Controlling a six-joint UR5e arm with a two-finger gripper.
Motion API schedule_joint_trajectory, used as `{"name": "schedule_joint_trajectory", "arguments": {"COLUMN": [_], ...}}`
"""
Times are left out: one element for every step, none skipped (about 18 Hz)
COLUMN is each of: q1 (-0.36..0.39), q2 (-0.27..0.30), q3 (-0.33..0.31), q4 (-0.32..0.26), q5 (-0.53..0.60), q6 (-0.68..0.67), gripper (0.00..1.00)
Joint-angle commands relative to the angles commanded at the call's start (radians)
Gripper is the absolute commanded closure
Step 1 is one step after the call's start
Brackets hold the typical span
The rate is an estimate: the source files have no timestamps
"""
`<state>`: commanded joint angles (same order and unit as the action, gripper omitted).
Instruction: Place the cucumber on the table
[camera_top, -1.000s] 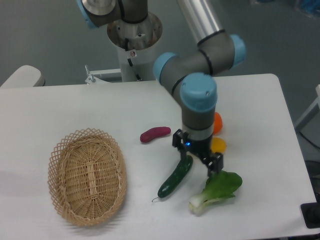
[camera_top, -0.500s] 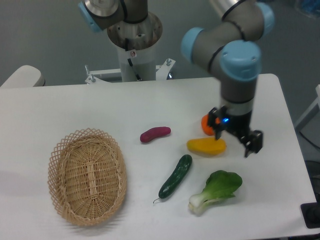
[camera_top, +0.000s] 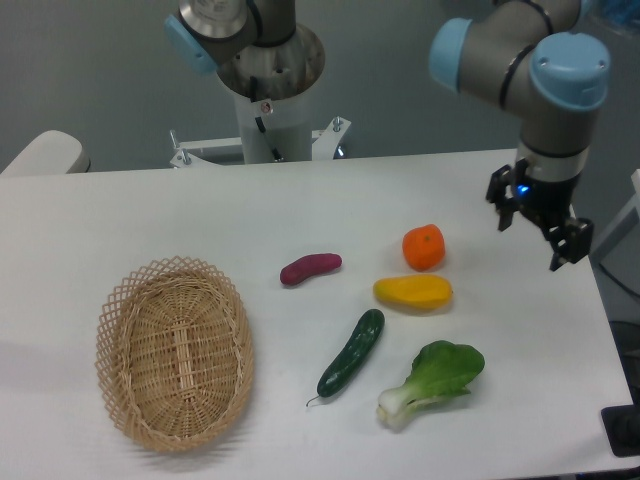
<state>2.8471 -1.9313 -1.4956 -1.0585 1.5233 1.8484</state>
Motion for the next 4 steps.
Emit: {"name": "schedule_joint_trajectory", "arguments": {"q1": [0.0, 0.0, 0.0, 0.0], "q2": [-0.002, -0.003, -0.003, -0.005], "q3": [0.0, 0.0, 0.0, -0.002], "q4": [0.002, 0.002, 0.002, 0.003], "q5": [0.0, 0.0, -0.002, -0.006], "q6": [0.0, 0.0, 0.0, 0.0], "gripper": [0.0, 0.0, 0.0, 0.0]}}
